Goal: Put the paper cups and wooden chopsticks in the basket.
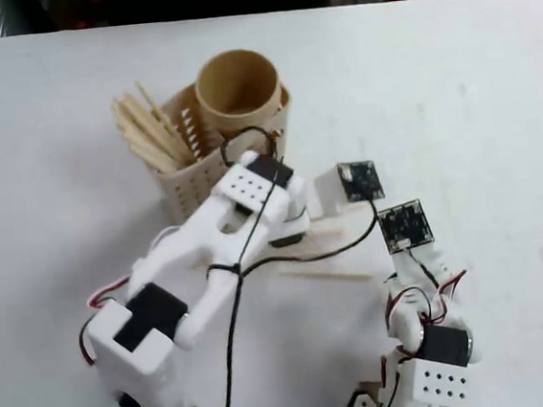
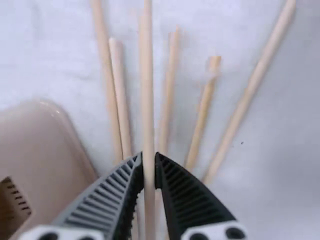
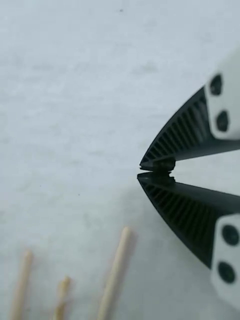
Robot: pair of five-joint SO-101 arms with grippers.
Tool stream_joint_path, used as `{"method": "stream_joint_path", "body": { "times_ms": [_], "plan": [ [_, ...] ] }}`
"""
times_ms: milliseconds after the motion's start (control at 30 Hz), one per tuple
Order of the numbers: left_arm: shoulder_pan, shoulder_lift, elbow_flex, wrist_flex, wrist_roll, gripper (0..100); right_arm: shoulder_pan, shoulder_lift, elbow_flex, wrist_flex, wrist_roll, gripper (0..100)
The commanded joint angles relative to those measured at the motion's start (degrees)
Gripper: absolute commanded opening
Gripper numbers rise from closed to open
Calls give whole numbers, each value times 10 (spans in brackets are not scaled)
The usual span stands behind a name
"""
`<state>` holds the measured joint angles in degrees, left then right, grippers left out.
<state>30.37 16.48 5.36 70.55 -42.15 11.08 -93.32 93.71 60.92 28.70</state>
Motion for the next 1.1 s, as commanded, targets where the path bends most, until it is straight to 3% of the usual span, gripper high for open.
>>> {"method": "stream_joint_path", "body": {
  "times_ms": [0, 367, 633, 900, 1067],
  "plan": [
    [-5, -2, -33, 11, 33, 27, 0, -5, -3, -11, 2, 18],
    [-45, -2, 96, -129, 68, 76, 0, -5, -3, -10, 2, 18],
    [-49, -3, 98, -152, 70, 80, 0, -5, -3, -10, 2, 18],
    [-44, -44, 80, -106, 73, 81, 0, -5, -3, -10, 2, 18],
    [-44, -56, 89, -92, 73, 152, 0, -5, -3, -10, 2, 18]
  ]
}}
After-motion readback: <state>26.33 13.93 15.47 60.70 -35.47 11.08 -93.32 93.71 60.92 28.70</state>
